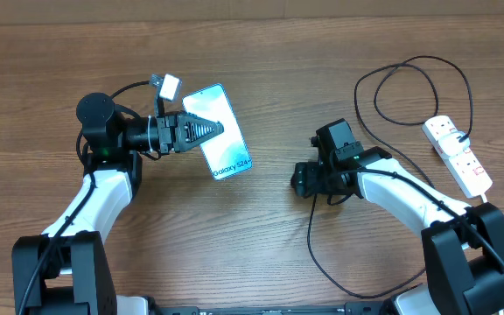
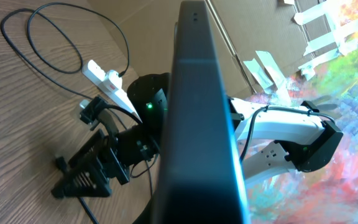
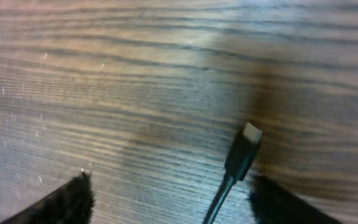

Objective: Plug charger to phone and switch on socket

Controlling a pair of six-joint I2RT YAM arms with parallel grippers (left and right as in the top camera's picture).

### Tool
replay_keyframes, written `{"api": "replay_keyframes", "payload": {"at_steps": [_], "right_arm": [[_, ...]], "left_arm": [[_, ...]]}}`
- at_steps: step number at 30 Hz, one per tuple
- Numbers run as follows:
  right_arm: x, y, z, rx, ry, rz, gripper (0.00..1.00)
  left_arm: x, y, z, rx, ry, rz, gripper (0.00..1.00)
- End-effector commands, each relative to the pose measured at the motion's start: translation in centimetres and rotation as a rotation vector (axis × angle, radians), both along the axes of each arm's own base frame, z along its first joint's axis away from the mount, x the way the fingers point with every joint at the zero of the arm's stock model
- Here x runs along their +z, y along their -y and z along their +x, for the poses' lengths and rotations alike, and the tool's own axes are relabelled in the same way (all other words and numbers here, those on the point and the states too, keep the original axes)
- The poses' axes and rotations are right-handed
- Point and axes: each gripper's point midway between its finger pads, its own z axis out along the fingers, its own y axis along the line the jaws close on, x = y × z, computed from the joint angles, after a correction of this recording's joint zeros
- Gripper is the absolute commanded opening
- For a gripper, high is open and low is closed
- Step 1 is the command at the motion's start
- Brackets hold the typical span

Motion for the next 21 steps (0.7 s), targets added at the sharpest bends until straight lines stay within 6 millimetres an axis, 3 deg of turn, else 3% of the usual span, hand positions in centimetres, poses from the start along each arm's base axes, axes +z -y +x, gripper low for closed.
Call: {"api": "replay_keyframes", "payload": {"at_steps": [1, 9, 11, 16, 21], "right_arm": [[0.1, 0.6, 0.5, -0.118, 0.002, -0.010, 0.71], [-2.7, 1.4, -0.5, -0.187, -0.068, -0.048, 0.66], [-3.2, 1.5, -0.7, -0.187, -0.083, -0.055, 0.60], [-3.5, 1.7, -1.1, -0.187, -0.100, -0.068, 0.33], [-4.1, 2.1, -2.0, -0.187, -0.121, -0.080, 0.24]], "left_arm": [[0.2, 0.1, -0.2, -0.021, 0.029, 0.002, 0.04], [0.2, 0.1, -0.2, -0.021, 0.017, 0.001, 0.04], [0.2, 0.1, -0.2, -0.021, 0.014, 0.001, 0.04], [0.2, 0.1, -0.2, -0.021, 0.013, 0.001, 0.04], [0.2, 0.1, -0.2, -0.020, 0.013, 0.001, 0.04]]}}
